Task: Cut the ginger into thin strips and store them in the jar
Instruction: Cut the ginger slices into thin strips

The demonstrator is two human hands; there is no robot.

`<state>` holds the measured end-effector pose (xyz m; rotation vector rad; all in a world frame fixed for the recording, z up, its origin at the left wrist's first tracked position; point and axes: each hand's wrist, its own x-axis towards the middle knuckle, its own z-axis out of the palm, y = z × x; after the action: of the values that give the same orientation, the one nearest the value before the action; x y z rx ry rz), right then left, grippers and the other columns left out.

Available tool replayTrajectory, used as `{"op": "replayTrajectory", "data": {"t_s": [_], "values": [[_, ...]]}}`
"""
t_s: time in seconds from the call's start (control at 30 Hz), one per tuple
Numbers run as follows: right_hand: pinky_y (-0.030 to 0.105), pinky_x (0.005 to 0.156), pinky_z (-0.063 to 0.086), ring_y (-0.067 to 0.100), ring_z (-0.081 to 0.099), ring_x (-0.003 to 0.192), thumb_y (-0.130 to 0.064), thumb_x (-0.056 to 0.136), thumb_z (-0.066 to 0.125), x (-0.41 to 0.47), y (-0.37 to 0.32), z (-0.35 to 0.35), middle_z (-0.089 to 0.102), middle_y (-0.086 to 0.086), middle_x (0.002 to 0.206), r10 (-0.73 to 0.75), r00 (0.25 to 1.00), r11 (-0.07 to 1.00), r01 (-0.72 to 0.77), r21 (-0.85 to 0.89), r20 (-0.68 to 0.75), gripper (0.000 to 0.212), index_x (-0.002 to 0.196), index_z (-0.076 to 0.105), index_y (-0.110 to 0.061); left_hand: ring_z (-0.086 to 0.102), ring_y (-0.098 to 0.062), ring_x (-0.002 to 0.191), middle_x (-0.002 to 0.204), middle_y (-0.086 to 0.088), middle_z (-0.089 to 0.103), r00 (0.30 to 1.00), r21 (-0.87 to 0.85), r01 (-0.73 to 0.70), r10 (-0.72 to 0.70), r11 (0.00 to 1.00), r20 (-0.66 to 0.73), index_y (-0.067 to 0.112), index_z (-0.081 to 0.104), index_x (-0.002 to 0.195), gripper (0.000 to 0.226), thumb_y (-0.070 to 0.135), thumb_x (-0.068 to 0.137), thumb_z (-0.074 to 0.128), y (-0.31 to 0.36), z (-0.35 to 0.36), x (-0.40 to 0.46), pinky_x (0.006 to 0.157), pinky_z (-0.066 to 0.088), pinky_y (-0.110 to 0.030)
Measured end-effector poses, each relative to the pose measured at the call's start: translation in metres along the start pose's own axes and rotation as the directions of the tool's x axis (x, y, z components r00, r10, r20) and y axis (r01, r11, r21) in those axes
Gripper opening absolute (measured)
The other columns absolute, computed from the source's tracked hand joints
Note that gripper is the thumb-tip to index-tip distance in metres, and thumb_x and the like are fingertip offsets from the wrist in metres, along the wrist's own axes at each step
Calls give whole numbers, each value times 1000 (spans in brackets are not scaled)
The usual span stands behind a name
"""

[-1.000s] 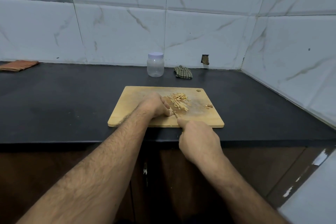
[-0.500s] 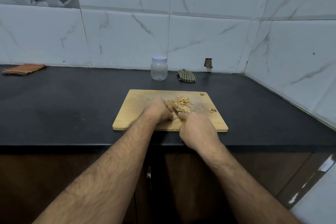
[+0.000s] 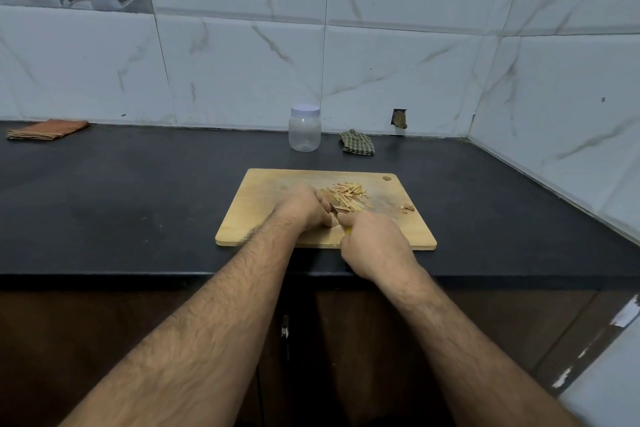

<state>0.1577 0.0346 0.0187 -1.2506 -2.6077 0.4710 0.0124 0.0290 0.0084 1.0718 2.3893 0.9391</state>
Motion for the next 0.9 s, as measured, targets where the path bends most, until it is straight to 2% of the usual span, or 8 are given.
{"op": "replayTrajectory", "data": {"t_s": [0.13,0.27,0.4,0.6,0.73,0.9], "values": [[35,90,52,22,56,116,-13,94,51,-11,4,4,59,0,134,-13,1000,1000,13,-15,-12,57,145,46,-39,58,-9,95,93,10,67,1000,20,6,-6,1000,3,24,74,91,23,22,72,86,0,-1,-1,82,44,-23],[35,78,51,24,58,107,-13,96,46,-31,13,6,62,2,120,-45,999,995,45,-87,4,56,146,42,-38,55,-8,91,87,11,63,1000,33,7,-7,999,15,23,75,96,25,21,73,85,0,-2,0,79,41,-23],[34,79,51,23,58,107,-13,96,48,-38,14,-1,63,2,119,-37,999,992,39,-117,15,54,144,44,-37,55,-8,90,91,10,64,1000,28,6,-7,1000,25,21,76,100,27,21,74,85,2,-2,-4,80,40,-24],[30,76,47,23,59,112,-8,91,50,-19,7,-6,64,2,125,6,1000,998,-7,-56,-10,60,143,49,-38,58,-10,91,88,9,65,1000,9,14,-14,1000,8,24,72,86,20,21,72,86,1,-1,-6,80,43,-24],[32,82,52,22,59,111,-7,89,50,-15,4,-8,62,1,130,-5,1000,1000,5,-4,-23,62,143,49,-37,58,-10,87,87,8,65,1000,-10,7,-7,1000,-19,25,68,80,21,21,71,87,-2,0,-7,75,42,-23],[33,85,51,22,57,113,-11,91,51,-12,4,-8,61,1,133,-45,998,999,45,15,-44,59,143,49,-38,58,-10,81,78,10,64,999,-41,-4,3,999,-35,23,65,73,24,19,69,88,-3,1,-7,68,41,-23]]}}
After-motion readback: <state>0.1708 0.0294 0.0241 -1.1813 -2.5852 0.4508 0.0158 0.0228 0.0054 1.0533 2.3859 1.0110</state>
